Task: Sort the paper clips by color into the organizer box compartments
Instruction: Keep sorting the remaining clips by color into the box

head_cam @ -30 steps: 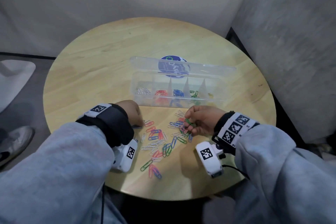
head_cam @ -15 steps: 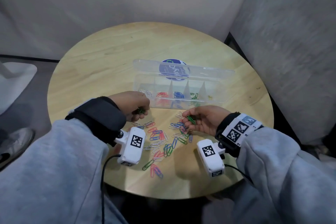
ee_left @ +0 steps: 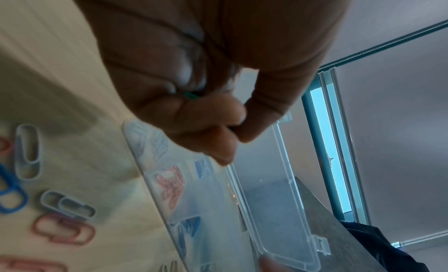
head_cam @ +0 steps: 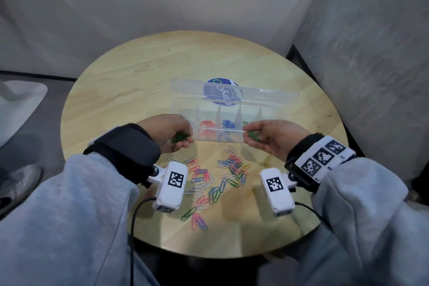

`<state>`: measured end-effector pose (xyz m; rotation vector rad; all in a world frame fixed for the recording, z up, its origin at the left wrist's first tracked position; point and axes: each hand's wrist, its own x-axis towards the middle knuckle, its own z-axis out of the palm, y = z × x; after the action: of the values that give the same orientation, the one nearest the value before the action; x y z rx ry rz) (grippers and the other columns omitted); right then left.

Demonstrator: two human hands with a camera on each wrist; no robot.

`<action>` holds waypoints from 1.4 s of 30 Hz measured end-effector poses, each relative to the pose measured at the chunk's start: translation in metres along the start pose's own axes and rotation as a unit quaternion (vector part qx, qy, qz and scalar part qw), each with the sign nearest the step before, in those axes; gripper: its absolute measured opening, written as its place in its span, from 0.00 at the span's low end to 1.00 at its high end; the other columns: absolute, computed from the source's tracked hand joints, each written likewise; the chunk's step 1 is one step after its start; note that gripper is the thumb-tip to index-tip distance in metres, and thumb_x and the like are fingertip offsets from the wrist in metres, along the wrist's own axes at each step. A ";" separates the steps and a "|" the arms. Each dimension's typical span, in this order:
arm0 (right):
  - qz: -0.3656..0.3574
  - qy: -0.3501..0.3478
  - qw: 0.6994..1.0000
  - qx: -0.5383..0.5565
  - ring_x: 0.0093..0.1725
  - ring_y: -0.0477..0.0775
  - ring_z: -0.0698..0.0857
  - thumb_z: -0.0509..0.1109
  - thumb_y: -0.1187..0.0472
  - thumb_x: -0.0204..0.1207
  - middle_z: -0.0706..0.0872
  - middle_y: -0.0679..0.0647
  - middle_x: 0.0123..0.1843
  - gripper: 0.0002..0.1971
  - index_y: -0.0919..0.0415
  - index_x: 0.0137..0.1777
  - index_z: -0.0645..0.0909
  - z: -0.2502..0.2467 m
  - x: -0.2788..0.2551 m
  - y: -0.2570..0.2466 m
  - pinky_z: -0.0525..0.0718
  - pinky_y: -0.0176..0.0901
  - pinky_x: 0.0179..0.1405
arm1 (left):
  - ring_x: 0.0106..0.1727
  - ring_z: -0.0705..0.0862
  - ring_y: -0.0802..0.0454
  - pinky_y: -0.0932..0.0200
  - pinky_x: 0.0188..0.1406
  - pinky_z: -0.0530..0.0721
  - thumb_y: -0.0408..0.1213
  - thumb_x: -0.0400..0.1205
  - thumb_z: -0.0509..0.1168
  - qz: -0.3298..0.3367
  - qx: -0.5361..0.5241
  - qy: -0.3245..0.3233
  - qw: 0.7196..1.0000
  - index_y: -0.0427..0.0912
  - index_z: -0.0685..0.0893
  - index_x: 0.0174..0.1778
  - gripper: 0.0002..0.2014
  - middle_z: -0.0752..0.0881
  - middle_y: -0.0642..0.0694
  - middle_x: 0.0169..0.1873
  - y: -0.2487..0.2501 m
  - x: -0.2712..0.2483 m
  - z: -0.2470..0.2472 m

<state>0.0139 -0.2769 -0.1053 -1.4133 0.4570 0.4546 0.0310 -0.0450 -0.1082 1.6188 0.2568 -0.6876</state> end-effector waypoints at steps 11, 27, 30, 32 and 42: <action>-0.074 0.078 0.985 -0.136 0.70 0.55 0.77 0.53 0.79 0.80 0.76 0.60 0.71 0.23 0.67 0.73 0.71 -0.011 0.029 -0.017 0.77 0.42 0.65 | 0.22 0.82 0.57 0.74 0.19 0.79 0.21 0.78 0.62 0.075 0.100 0.035 0.992 0.41 0.76 0.34 0.11 0.83 0.41 0.31 0.010 0.010 0.024; 0.038 0.139 0.832 -0.536 0.54 0.54 0.84 0.65 0.58 0.74 0.83 0.52 0.57 0.14 0.53 0.60 0.79 -0.080 0.004 0.020 0.84 0.49 0.58 | 0.36 0.81 0.53 0.65 0.37 0.78 0.32 0.78 0.64 0.170 0.258 0.097 0.946 0.50 0.77 0.33 0.10 0.81 0.53 0.31 0.046 0.055 0.131; 0.023 0.110 0.816 -0.566 0.57 0.55 0.82 0.64 0.60 0.74 0.79 0.52 0.63 0.20 0.54 0.67 0.76 -0.081 0.007 0.018 0.83 0.47 0.59 | 0.47 0.81 0.53 0.65 0.42 0.78 0.36 0.78 0.64 0.165 0.305 0.110 0.932 0.52 0.80 0.46 0.06 0.83 0.53 0.44 0.047 0.060 0.141; 0.012 0.089 0.803 -0.589 0.58 0.55 0.81 0.64 0.60 0.74 0.76 0.52 0.63 0.20 0.54 0.67 0.76 -0.081 0.010 0.019 0.81 0.46 0.58 | 0.54 0.81 0.54 0.62 0.53 0.77 0.36 0.79 0.63 0.165 0.314 0.095 0.930 0.53 0.82 0.54 0.10 0.81 0.52 0.52 0.046 0.061 0.145; 0.025 0.032 0.788 -0.615 0.54 0.57 0.83 0.62 0.66 0.77 0.84 0.57 0.59 0.14 0.60 0.61 0.80 -0.079 0.007 0.017 0.83 0.45 0.53 | 0.37 0.82 0.49 0.56 0.42 0.82 0.28 0.79 0.62 0.189 0.213 0.083 0.955 0.49 0.81 0.38 0.10 0.82 0.49 0.31 0.040 0.028 0.124</action>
<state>0.0081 -0.3539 -0.1311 -2.6952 0.2136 0.8168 0.0398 -0.1768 -0.0938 2.0707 -0.0933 -0.3207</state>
